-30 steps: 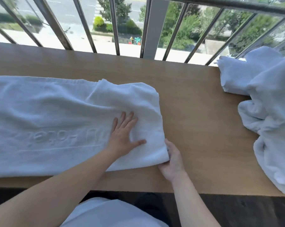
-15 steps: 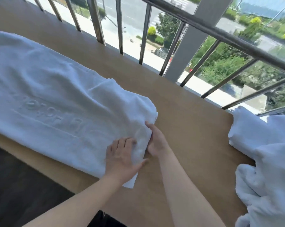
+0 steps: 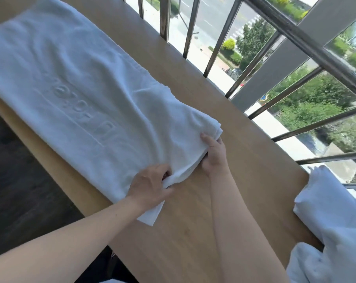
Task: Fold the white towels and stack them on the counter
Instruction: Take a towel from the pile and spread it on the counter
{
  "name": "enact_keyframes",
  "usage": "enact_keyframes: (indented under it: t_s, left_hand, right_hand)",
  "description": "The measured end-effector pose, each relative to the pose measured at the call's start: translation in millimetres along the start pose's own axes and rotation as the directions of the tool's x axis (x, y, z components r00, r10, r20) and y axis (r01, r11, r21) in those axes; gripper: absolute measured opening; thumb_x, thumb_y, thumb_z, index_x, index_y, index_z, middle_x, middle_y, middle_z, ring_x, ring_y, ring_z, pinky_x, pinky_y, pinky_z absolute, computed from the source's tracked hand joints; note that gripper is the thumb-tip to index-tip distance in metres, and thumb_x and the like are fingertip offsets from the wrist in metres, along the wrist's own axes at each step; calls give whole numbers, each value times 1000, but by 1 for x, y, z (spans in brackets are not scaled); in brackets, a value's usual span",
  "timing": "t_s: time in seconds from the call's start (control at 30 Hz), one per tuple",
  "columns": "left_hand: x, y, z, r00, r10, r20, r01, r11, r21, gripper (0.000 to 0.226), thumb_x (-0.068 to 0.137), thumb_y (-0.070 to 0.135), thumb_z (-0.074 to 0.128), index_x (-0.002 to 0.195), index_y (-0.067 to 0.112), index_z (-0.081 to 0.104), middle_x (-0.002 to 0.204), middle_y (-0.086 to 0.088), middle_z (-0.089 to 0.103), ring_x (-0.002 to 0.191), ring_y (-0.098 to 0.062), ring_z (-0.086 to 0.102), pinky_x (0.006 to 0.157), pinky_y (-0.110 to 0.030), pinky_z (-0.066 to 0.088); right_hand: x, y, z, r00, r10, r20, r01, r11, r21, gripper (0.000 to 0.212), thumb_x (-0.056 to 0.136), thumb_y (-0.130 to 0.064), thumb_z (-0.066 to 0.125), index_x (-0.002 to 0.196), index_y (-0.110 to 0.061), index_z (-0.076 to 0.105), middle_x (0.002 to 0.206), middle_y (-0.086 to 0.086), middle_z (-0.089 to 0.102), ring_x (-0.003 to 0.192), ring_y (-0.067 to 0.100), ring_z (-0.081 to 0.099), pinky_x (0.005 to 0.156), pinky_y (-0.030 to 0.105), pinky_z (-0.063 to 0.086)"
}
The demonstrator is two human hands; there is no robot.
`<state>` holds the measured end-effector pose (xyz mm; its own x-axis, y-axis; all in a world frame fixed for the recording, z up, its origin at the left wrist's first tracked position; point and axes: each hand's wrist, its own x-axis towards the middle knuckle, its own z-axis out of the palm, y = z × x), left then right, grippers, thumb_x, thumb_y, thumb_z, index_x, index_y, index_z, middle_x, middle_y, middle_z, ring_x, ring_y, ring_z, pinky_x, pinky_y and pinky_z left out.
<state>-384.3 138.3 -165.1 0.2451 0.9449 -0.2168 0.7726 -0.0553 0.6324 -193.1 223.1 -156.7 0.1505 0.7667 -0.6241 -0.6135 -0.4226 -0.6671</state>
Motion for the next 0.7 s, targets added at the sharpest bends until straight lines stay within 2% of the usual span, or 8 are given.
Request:
enact_keyframes:
  t_s: [0.17, 0.3, 0.33, 0.4, 0.47, 0.5, 0.6, 0.7]
  left_hand:
    - [-15, 4, -4, 989, 71, 132, -59, 994, -92, 20, 72, 28, 72, 79, 30, 54, 69, 14, 51, 65, -6, 50, 57, -17, 36]
    - [-12, 7, -3, 925, 197, 326, -189, 980, -55, 32, 82, 61, 65, 95, 32, 60, 88, 19, 56, 81, -3, 55, 72, -19, 47]
    - [-8, 7, -4, 925, 239, 296, -236, 971, -45, 37, 84, 65, 60, 98, 31, 63, 96, 20, 57, 89, -2, 55, 78, -19, 47]
    - [7, 5, -4, 952, 304, 42, -306, 952, 32, 36, 90, 57, 57, 103, 25, 68, 112, 10, 62, 106, -13, 57, 93, -30, 46]
    - [29, -1, -9, 955, 257, -148, -236, 960, 150, 36, 92, 47, 60, 118, 24, 65, 138, -1, 56, 132, -23, 46, 110, -39, 30]
    - [39, -5, -12, 972, 194, -136, -166, 967, 193, 43, 93, 46, 60, 131, 25, 58, 152, -3, 44, 145, -24, 32, 115, -39, 18]
    - [53, -16, -6, 995, 76, 67, -97, 910, 402, 76, 90, 69, 40, 155, 35, 20, 168, 6, 1, 154, -22, -10, 118, -46, -14]
    - [47, -6, 9, 954, 194, 230, -291, 790, 539, 84, 86, 81, 17, 157, 40, -3, 165, 13, -19, 151, -21, -24, 114, -59, -24]
  right_hand:
    - [-14, -2, -20, 993, -58, -98, 65, 995, 71, 38, 82, 14, 53, 89, -19, 71, 83, 3, 72, 74, 21, 70, 65, 32, 58]
    - [-26, 2, -38, 962, -155, -224, 169, 985, 44, 36, 82, 13, 49, 90, -16, 69, 78, 2, 70, 71, 22, 66, 61, 31, 56]
    - [-26, 2, -41, 950, -182, -255, 191, 982, 10, 36, 83, 12, 49, 94, -16, 69, 79, 1, 70, 71, 21, 65, 61, 32, 56]
    - [-27, 3, -45, 925, -239, -297, 225, 971, -81, 39, 86, 10, 49, 107, -18, 68, 84, -2, 69, 72, 16, 65, 62, 29, 56]
    - [-30, 6, -47, 887, -315, -338, 252, 943, -216, 44, 90, 3, 54, 129, -18, 59, 95, -2, 67, 76, 7, 63, 67, 23, 55]
    - [-32, 8, -47, 864, -361, -351, 261, 917, -302, 48, 92, -2, 57, 137, -18, 53, 104, -2, 66, 82, 3, 63, 74, 22, 56]
    - [-43, 18, -45, 786, -512, -345, 253, 777, -576, 57, 93, -13, 59, 147, -16, 41, 137, 0, 51, 122, 14, 54, 104, 39, 48]
    - [-57, 35, -38, 746, -617, -250, 271, 625, -732, 59, 90, -8, 59, 146, -7, 40, 148, 10, 40, 139, 23, 34, 112, 47, 36]
